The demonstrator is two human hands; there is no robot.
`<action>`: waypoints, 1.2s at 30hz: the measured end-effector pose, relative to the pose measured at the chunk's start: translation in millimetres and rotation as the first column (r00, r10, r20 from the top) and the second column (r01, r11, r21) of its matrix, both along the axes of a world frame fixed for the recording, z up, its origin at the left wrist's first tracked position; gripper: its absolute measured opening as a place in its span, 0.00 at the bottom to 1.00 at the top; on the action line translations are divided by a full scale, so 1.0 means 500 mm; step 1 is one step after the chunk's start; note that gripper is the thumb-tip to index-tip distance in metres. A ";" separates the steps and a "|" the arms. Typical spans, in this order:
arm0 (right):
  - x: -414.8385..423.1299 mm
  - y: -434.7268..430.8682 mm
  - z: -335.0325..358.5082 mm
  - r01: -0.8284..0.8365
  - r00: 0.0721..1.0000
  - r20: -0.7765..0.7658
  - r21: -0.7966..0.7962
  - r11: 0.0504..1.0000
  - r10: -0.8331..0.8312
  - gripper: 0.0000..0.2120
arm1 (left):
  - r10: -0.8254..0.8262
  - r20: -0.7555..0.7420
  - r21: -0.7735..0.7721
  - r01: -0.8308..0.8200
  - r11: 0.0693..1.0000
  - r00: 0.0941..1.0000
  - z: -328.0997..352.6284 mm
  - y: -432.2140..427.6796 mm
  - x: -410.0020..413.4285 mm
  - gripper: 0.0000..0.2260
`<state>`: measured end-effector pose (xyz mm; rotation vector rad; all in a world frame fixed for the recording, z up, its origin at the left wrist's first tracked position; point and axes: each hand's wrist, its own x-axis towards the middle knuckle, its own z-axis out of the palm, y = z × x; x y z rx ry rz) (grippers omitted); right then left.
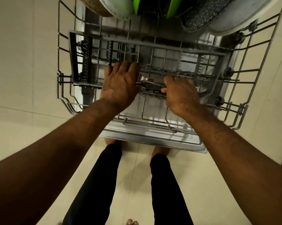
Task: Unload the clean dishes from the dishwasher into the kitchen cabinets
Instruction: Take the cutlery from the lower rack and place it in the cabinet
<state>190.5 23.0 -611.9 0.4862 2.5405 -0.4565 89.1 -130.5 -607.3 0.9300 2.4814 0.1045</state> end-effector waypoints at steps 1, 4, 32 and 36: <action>0.001 -0.001 0.002 0.017 1.000 -0.006 0.004 1.000 -0.016 0.12 | 0.020 0.008 0.006 -0.020 1.000 1.000 -0.001 -0.003 0.000 0.28; 0.007 -0.006 0.007 0.037 0.999 -0.019 0.052 0.998 -0.036 0.14 | 0.077 0.016 0.002 -0.077 0.997 0.997 -0.002 -0.011 -0.002 0.32; 0.039 -0.023 0.092 0.374 0.895 -0.043 -0.473 0.798 -0.445 0.05 | 0.410 0.855 0.114 -0.887 0.447 0.317 0.117 -0.008 0.106 0.17; 0.051 -0.088 0.091 0.336 0.923 0.019 -0.522 0.784 -0.384 0.06 | 0.310 0.946 0.001 -0.957 0.290 0.095 0.109 -0.035 0.084 0.12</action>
